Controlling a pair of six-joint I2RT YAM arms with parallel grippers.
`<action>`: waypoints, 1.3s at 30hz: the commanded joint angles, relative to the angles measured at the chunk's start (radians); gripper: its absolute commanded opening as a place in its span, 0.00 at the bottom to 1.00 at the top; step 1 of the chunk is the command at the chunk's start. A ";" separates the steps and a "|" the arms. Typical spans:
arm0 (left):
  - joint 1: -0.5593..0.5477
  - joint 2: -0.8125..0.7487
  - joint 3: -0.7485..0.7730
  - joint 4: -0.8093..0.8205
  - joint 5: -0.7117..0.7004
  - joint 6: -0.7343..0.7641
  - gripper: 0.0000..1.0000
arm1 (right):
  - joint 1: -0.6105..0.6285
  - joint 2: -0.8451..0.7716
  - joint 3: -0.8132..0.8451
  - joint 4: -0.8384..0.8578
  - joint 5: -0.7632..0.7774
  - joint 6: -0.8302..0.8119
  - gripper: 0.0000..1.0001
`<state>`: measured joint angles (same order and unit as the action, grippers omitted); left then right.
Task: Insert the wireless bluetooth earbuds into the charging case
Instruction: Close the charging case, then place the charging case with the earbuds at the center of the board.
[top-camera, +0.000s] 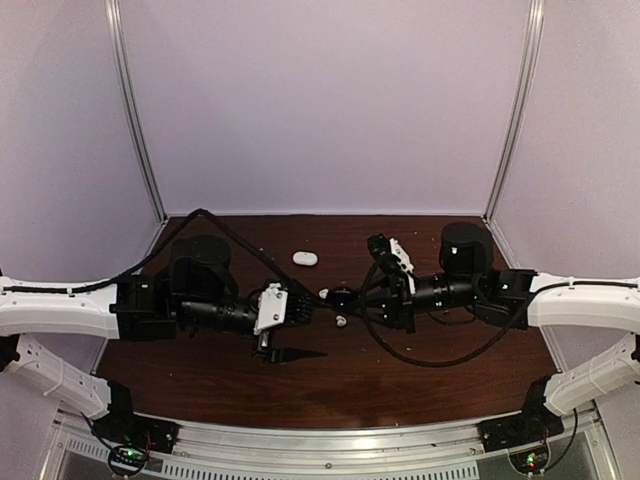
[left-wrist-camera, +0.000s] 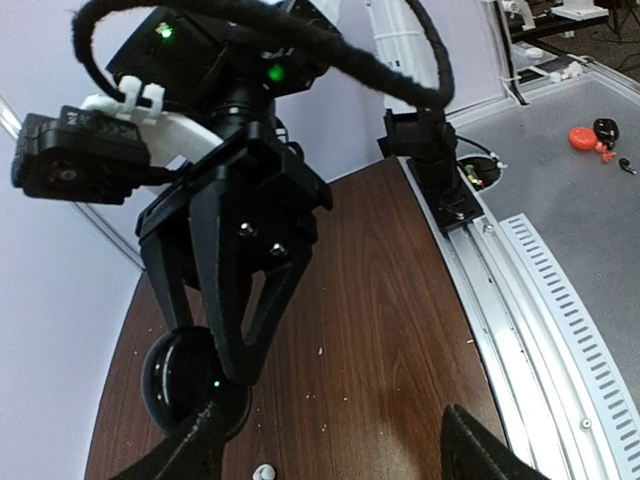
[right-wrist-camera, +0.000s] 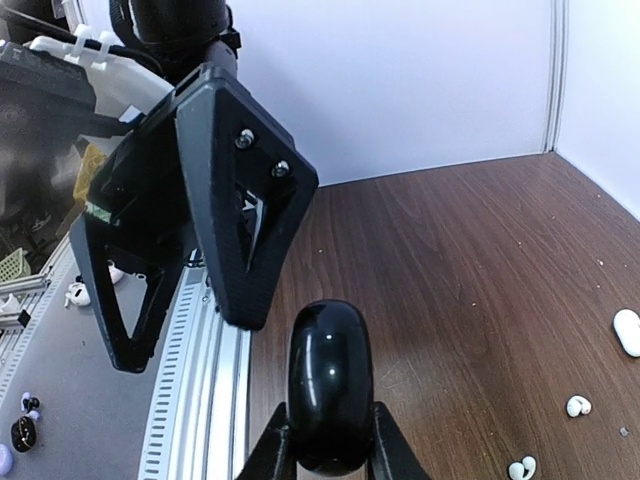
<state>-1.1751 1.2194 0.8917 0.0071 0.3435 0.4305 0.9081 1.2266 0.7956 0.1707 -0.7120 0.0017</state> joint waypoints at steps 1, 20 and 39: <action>0.025 -0.043 -0.014 0.118 -0.144 -0.105 0.81 | -0.058 -0.014 -0.046 0.109 -0.004 0.094 0.03; 0.419 0.235 0.164 0.088 -0.284 -0.637 0.98 | -0.507 0.303 -0.014 0.048 0.160 0.288 0.09; 0.611 0.886 0.780 -0.264 -0.214 -0.639 0.98 | -0.654 0.564 0.073 0.031 0.132 0.297 0.14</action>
<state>-0.5678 2.0396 1.5547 -0.2146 0.1780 -0.2008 0.2760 1.7657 0.8520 0.1688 -0.5789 0.2867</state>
